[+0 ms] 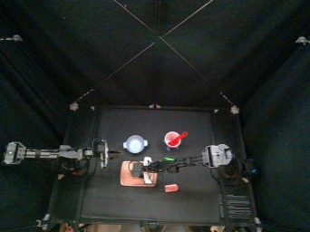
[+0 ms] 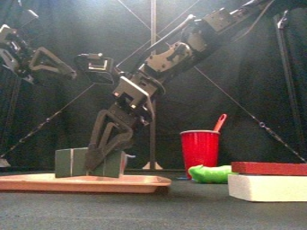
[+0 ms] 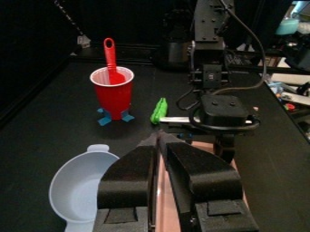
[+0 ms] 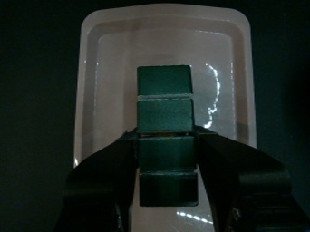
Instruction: Place green sushi roll below peas
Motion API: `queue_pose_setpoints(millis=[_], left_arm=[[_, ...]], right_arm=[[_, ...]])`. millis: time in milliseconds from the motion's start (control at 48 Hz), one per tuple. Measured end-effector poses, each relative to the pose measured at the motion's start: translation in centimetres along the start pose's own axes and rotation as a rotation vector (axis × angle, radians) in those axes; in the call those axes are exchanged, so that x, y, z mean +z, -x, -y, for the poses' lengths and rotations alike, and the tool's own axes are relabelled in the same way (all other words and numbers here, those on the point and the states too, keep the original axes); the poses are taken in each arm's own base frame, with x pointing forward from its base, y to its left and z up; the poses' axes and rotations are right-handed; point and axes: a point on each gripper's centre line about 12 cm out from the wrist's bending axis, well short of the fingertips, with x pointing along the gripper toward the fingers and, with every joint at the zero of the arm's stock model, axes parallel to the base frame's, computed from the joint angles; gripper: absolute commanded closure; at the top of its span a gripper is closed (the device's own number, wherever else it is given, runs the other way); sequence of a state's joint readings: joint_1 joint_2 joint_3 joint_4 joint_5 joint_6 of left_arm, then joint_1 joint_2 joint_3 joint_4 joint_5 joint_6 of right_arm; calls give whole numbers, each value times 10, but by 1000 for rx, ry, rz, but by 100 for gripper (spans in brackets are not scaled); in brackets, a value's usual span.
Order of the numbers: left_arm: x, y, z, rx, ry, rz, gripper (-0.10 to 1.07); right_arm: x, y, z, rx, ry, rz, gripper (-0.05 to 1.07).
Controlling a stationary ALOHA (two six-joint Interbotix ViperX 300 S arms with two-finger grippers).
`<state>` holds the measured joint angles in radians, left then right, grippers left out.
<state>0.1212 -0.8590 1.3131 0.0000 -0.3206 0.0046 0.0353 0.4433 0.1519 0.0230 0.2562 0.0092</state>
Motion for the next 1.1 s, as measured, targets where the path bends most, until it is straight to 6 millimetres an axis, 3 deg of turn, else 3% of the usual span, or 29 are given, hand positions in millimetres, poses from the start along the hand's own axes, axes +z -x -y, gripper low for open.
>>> queue_pose_setpoints(millis=[250, 542, 812, 917, 1104], left_arm=[[0, 0, 0, 0, 0, -2, 43], [-1, 0, 0, 1, -1, -2, 43], [-1, 0, 0, 2, 0, -2, 43], [-1, 0, 0, 2, 0, -2, 43], [-1, 0, 0, 2, 0, -2, 43]], right_arm=[[-2, 7, 0, 0, -1, -2, 34], [-11, 57, 0, 5, -21, 40, 34], [-53, 101, 0, 10, -65, 86, 34], [-75, 114, -1, 11, -73, 99, 34], [-97, 133, -7, 24, -82, 118, 34]])
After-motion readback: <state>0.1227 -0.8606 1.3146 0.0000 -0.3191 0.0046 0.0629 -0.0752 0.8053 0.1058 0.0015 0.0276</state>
